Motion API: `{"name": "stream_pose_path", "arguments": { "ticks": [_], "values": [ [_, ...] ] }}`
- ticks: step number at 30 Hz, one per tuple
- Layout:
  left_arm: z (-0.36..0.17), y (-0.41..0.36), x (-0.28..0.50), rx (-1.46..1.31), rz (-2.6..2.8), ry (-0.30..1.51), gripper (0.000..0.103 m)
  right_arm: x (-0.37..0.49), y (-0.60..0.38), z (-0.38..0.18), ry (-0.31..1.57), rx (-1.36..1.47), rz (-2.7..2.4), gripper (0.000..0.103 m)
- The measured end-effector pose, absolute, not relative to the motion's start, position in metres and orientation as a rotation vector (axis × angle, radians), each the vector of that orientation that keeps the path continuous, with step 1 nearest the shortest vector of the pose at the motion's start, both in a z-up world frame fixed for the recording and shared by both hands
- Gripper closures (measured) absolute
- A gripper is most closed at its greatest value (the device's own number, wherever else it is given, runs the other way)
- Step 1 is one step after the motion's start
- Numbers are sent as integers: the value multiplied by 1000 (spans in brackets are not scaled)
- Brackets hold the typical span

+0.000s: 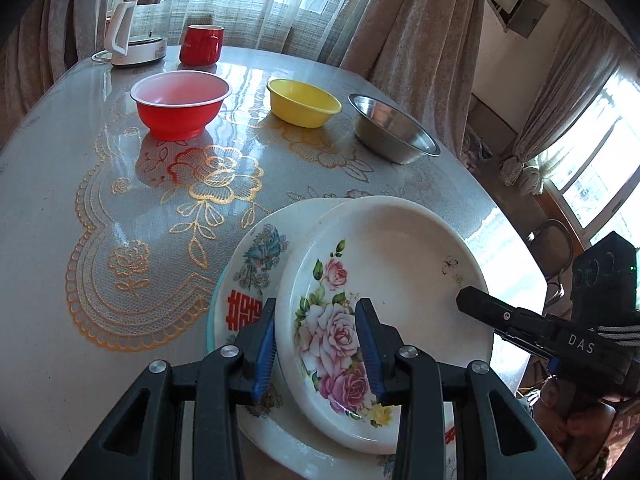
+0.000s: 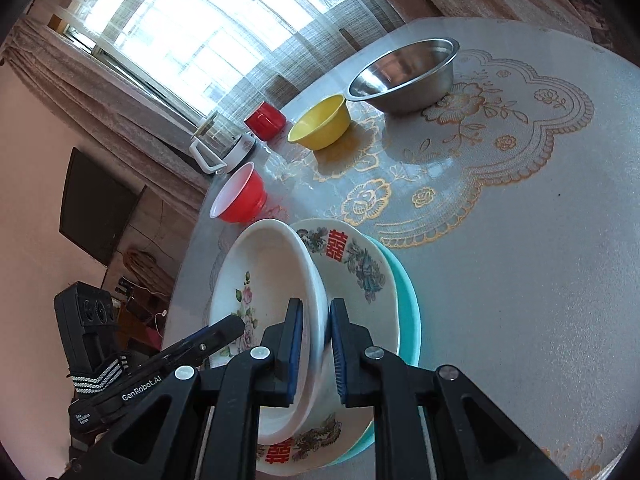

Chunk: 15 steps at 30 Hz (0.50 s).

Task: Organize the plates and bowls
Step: 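Lift and carry the floral plate with both tools over the plate stack, then lower the floral plate onto the red-print plate with both tools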

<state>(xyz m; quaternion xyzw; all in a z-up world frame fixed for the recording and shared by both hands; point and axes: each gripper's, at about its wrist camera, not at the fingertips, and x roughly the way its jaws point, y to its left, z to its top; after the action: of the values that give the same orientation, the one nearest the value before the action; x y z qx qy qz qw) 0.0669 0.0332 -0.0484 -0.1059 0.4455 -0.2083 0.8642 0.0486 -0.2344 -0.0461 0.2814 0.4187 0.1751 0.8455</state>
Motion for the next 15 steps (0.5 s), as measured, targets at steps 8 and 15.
{"name": "stream_pose_path", "arguments": {
  "ticks": [8,15],
  "values": [
    [-44,30,64,-171,-399,912,65,45,-222,-52,909,512,326,87],
    [-40,11,54,5,-300,866,65,48,-213,-44,934,410,253,85]
  ]
}}
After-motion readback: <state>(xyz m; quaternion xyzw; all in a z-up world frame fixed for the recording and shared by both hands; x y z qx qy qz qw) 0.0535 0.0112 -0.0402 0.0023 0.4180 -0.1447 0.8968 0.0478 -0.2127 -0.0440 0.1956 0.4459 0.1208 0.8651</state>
